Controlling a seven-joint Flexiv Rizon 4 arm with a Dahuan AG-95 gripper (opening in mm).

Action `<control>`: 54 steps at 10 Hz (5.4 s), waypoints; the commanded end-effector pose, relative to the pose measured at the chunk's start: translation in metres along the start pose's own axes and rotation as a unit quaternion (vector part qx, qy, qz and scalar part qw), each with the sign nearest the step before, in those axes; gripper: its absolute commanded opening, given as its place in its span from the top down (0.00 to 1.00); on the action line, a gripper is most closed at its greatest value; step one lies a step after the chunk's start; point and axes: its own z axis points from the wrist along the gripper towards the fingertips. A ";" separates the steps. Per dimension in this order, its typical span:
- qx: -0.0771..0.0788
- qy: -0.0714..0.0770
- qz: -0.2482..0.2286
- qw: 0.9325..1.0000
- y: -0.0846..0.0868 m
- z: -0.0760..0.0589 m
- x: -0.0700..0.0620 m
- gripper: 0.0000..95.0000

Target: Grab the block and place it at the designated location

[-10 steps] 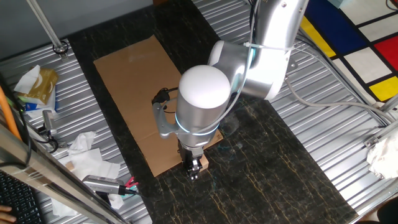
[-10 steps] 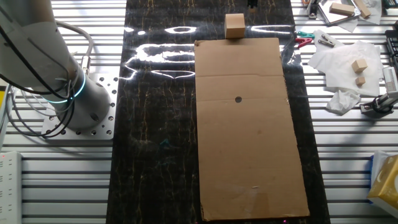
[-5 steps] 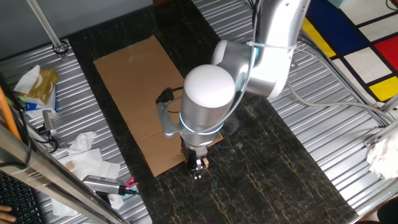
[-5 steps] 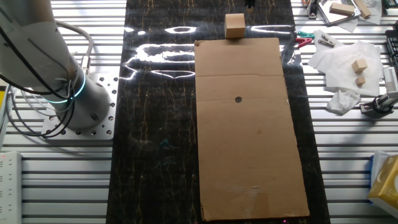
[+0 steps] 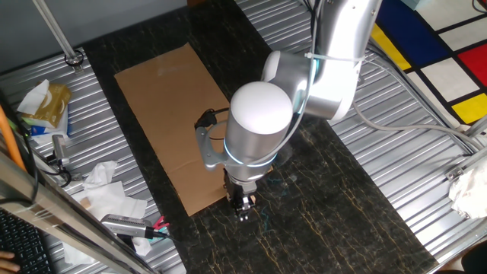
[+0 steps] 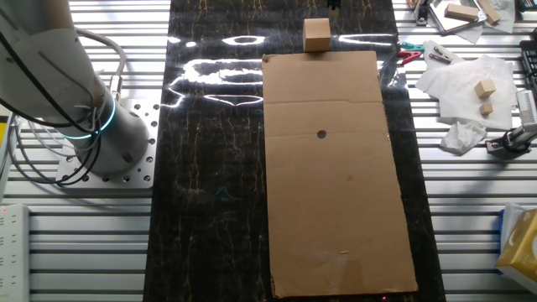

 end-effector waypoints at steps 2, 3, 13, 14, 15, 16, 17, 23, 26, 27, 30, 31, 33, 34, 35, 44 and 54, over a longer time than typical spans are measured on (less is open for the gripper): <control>0.000 -0.002 0.001 1.000 0.001 0.001 0.000 0.40; 0.000 -0.002 0.000 1.000 0.001 0.001 0.000 0.20; -0.002 -0.002 -0.004 1.000 0.001 0.001 0.000 0.20; -0.002 -0.002 -0.004 1.000 0.001 0.001 0.000 0.20; -0.002 -0.002 -0.004 1.000 0.001 0.001 0.000 0.20; -0.002 -0.002 -0.004 1.000 0.001 0.001 0.000 0.20; -0.002 -0.002 -0.004 1.000 0.001 0.001 0.000 0.20; -0.002 -0.002 -0.004 1.000 0.001 0.001 0.000 0.20; -0.002 -0.002 -0.004 1.000 0.001 0.001 0.000 0.20; 0.013 -0.015 0.004 1.000 0.026 0.021 0.028 0.20; 0.014 -0.015 0.005 1.000 0.026 0.020 0.028 0.20; 0.014 -0.015 0.005 1.000 0.026 0.020 0.028 0.20; 0.019 -0.013 0.000 1.000 0.026 0.018 0.028 0.20; 0.019 -0.013 -0.002 1.000 0.024 0.017 0.027 0.20; 0.018 -0.013 -0.003 1.000 0.021 0.016 0.026 0.20; 0.016 -0.015 -0.004 1.000 0.019 0.010 0.024 0.20; 0.017 -0.014 -0.003 1.000 0.019 0.010 0.024 0.20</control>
